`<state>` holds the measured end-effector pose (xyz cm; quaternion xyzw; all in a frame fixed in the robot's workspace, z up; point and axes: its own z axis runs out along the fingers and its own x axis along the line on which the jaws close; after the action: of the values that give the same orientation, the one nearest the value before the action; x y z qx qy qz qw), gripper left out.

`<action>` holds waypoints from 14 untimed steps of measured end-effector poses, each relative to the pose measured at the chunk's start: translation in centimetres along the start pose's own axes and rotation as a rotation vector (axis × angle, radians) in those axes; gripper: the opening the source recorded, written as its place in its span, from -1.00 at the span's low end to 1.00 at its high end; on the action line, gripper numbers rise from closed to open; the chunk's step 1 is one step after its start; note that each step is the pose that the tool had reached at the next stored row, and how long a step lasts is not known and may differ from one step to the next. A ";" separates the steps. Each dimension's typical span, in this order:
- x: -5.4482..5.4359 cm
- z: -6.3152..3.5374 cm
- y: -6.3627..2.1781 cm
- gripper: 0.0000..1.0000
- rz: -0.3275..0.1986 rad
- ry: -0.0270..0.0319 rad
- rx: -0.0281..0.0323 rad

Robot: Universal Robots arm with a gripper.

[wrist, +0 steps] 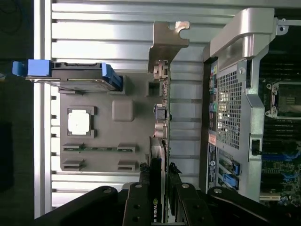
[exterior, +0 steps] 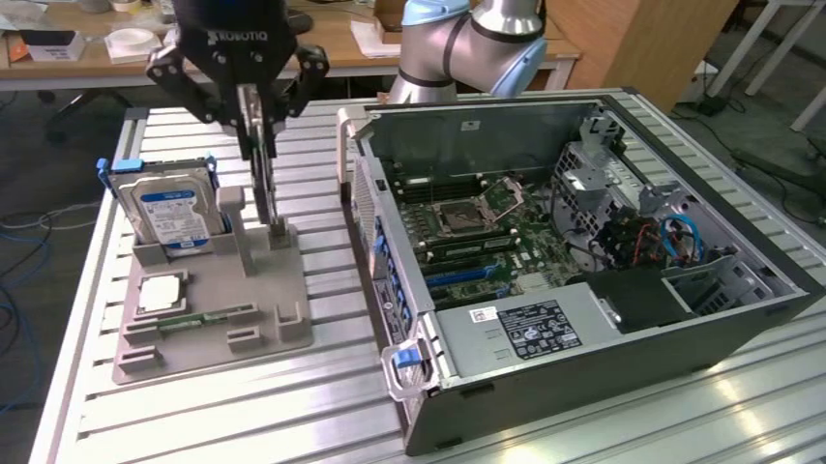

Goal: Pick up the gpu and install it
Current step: 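Pick up the gpu and move the gpu toward the slot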

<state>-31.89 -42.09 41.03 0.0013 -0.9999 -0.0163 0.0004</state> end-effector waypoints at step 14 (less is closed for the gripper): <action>-1.9 -2.36 0.07 -0.47 0.001 0.0000 0.0005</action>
<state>-30.01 -42.08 43.39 0.0006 -0.9999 -0.0161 0.0004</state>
